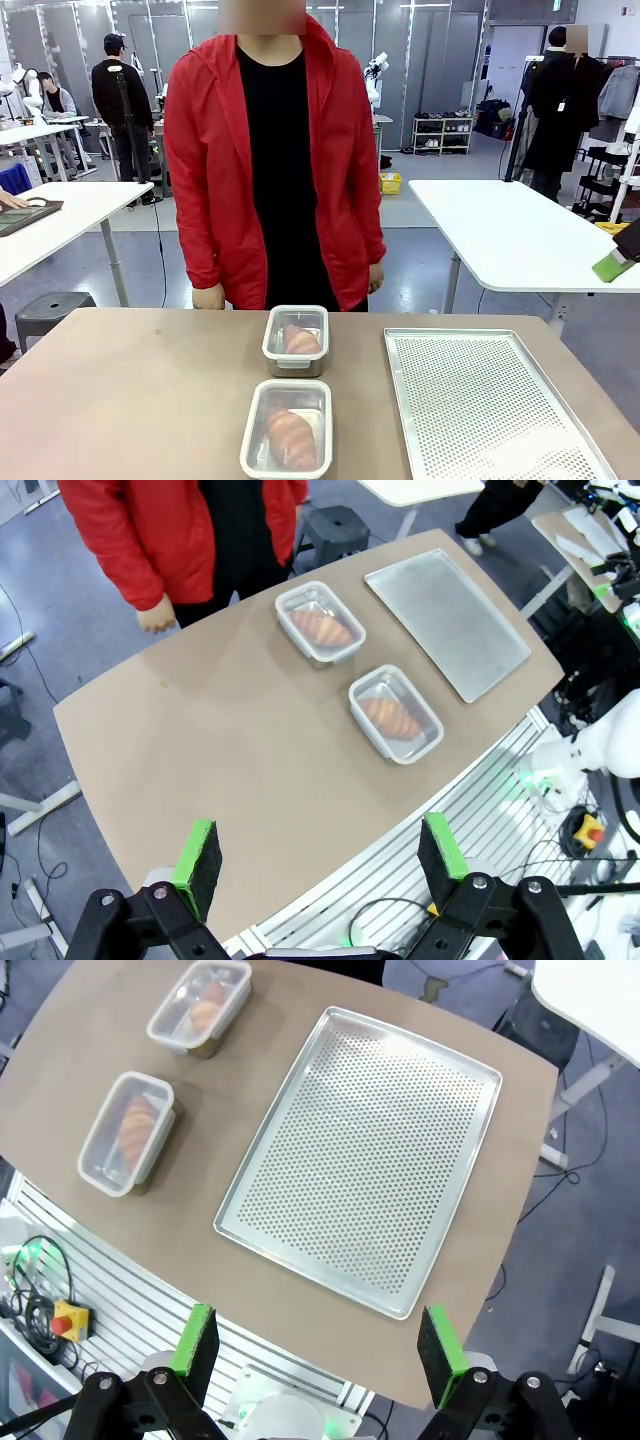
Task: Place the bread into the airtight container.
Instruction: Pick up a Butter Roll and place it into an empty Airtight Container.
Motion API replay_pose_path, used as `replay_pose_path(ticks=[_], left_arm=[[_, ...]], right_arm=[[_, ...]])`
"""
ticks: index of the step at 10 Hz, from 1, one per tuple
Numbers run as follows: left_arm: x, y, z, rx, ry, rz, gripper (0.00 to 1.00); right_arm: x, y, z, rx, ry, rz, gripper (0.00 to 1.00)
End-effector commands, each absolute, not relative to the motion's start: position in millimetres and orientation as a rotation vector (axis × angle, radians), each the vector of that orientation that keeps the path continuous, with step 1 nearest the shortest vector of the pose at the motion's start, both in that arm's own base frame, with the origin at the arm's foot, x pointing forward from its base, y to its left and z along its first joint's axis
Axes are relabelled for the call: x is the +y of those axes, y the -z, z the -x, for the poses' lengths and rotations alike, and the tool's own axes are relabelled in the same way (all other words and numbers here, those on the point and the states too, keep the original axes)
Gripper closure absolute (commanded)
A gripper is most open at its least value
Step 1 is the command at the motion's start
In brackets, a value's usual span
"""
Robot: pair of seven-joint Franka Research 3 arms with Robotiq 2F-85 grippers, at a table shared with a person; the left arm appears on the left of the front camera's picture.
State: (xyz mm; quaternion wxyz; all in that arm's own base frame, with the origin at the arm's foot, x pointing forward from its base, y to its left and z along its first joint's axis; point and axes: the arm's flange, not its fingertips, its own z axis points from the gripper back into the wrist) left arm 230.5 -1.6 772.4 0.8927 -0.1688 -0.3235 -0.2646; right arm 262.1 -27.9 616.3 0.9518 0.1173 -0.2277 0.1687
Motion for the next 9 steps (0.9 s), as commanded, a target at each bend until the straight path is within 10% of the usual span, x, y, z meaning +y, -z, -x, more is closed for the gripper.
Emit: replay_pose_path(ticks=[1,9], left_arm=[[-1.7,-772.7,-229.8,-0.671,0.57,0.363,0.0],[-1.7,-772.7,-229.8,-0.671,0.57,0.363,0.0]], right_arm=[[-27.4,-619.9,-264.4,-0.456,-0.346,-0.229,0.0],[-27.4,-619.9,-264.4,-0.456,-0.346,-0.229,0.0]])
